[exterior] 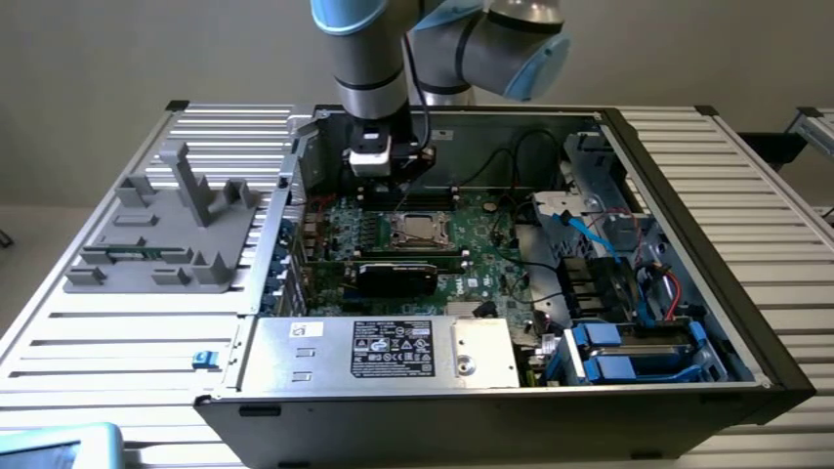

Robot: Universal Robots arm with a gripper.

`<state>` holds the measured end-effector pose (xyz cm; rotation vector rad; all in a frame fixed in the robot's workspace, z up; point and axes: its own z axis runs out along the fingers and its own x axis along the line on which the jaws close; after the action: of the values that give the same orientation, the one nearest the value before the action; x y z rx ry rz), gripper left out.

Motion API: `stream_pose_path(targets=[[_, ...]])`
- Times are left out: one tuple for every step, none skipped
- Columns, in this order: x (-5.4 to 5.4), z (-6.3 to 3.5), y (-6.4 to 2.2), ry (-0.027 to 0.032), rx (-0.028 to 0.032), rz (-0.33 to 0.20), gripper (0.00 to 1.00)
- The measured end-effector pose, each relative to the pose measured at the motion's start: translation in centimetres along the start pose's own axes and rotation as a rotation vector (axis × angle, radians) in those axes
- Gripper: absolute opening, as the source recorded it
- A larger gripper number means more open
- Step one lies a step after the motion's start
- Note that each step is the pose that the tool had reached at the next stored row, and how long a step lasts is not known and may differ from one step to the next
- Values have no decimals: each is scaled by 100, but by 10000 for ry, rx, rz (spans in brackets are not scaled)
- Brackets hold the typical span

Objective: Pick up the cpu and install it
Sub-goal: 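Install the first cpu locking lever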

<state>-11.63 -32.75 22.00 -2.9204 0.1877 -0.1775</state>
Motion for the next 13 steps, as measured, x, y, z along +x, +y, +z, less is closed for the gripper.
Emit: stream_pose_path(targets=[[-1,14,3,8,4,21,11],[-1,28,5,16,10,40,11],[1,40,8,20,13,56,11],[7,54,10,24,18,70,11],[18,67,11,28,25,82,11],[31,77,12,31,29,92,11],[45,87,11,34,34,101,11],[55,96,12,37,39,108,11],[55,102,13,42,44,115,11],[55,104,14,43,43,117,11],[55,104,14,42,41,118,11],[55,104,14,42,41,118,11],[55,104,14,42,41,118,11]])
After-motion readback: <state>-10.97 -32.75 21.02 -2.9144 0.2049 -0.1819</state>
